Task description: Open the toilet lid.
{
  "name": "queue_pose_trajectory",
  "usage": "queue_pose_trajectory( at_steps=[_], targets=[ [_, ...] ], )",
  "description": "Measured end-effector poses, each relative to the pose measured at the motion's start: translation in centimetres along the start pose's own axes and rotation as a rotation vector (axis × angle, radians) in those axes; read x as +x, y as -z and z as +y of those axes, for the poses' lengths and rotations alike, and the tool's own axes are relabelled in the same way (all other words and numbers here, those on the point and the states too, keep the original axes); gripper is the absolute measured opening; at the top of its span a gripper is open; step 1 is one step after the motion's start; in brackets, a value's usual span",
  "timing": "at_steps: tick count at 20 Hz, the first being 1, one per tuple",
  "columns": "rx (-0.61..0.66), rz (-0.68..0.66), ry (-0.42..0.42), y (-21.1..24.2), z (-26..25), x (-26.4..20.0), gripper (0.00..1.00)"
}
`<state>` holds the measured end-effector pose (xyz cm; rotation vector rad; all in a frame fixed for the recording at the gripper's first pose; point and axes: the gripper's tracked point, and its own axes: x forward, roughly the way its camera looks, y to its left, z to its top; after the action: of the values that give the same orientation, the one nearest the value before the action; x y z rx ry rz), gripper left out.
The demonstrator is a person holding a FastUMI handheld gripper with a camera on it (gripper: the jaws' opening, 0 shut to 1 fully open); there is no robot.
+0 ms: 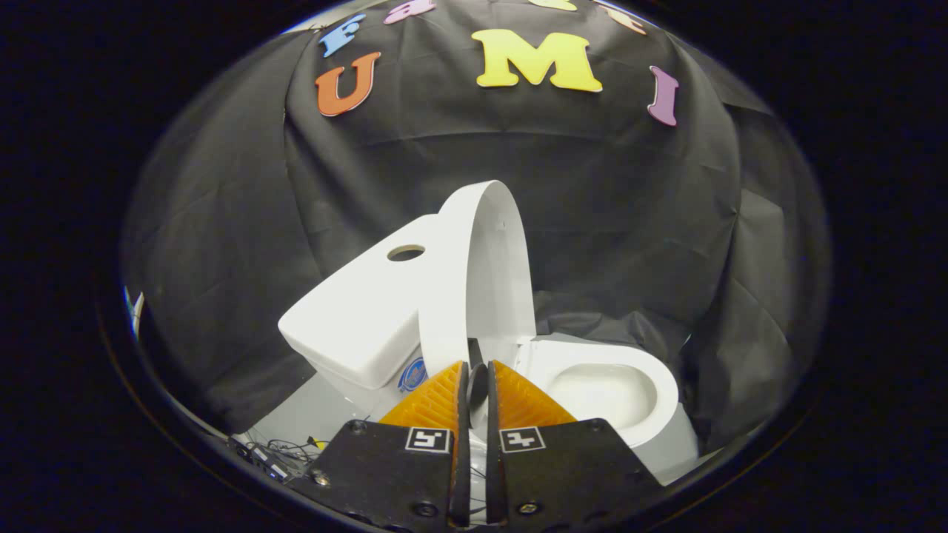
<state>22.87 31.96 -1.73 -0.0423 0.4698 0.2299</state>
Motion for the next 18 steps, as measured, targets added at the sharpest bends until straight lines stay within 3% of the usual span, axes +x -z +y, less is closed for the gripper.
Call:
queue_pose_trajectory(
  at_steps=[3, 6, 8, 9, 12, 18],
  targets=[
    [-0.001, 0.010, 0.002, 0.0, -0.7, 0.0, 0.12],
    [0.007, -0.031, -0.088, -0.5, -0.3, -0.8, 0.19],
    [0.006, -0.119, -0.081, -2.4, -1.6, -2.7, 0.38],
    [0.005, -0.167, -0.069, -3.5, -2.7, -3.7, 0.56],
    [0.033, -0.273, -0.061, -5.5, -5.6, -6.7, 0.80],
    [0.038, -0.443, 0.028, -7.4, -13.8, -12.0, 0.81]
  ],
)
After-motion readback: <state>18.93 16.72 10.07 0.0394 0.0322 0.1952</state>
